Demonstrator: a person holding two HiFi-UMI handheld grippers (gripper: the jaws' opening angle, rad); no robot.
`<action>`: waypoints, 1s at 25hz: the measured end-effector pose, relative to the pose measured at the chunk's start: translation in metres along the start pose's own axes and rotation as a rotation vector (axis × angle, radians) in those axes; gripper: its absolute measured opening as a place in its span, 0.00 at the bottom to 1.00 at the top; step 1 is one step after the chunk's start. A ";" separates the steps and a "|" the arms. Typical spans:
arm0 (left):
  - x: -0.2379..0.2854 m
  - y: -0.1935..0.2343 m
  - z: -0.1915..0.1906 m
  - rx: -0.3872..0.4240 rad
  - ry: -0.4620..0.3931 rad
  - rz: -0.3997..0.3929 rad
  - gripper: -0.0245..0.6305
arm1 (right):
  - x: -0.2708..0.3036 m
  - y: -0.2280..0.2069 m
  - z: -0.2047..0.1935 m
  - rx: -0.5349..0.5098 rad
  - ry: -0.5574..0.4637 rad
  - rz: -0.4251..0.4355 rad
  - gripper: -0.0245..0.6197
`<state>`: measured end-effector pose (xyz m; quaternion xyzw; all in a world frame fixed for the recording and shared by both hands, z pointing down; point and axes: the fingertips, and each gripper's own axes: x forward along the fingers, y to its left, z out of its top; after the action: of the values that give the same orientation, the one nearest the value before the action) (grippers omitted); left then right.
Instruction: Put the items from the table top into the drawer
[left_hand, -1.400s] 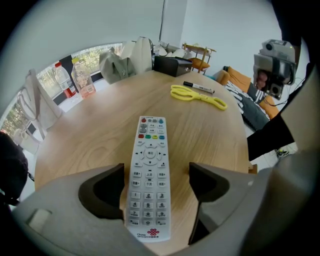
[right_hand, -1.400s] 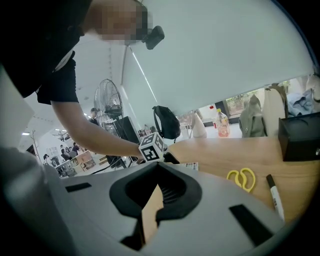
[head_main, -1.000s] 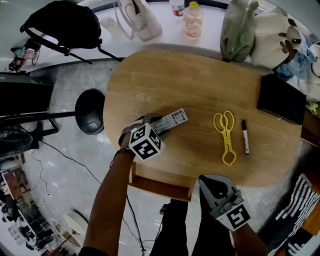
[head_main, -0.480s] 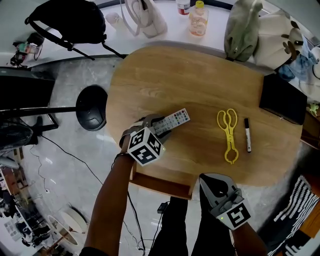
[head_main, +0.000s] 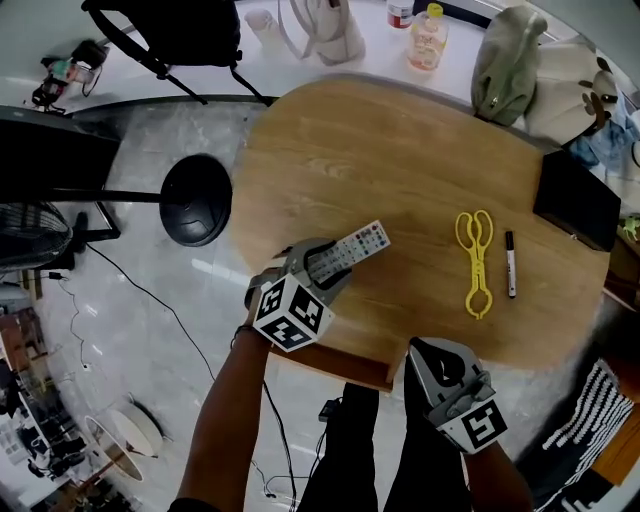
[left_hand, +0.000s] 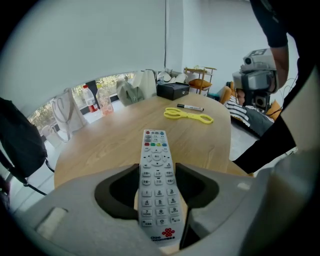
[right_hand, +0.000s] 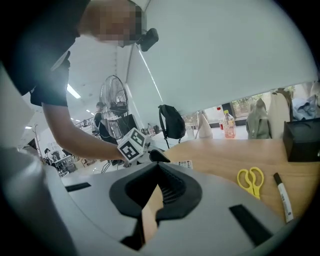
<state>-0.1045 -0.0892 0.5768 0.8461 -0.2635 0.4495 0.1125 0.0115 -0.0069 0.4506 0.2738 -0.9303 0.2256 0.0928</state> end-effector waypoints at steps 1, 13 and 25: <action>-0.006 -0.003 -0.001 -0.002 -0.011 0.008 0.40 | 0.000 0.003 0.000 -0.009 -0.001 -0.005 0.03; -0.064 -0.057 -0.030 0.062 -0.080 0.021 0.40 | -0.011 0.013 0.005 -0.087 -0.064 -0.150 0.03; -0.074 -0.138 -0.043 0.158 -0.104 -0.066 0.40 | -0.039 0.026 -0.017 -0.054 -0.059 -0.162 0.03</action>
<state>-0.0933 0.0702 0.5470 0.8827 -0.2048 0.4205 0.0461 0.0303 0.0383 0.4443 0.3519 -0.9133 0.1841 0.0906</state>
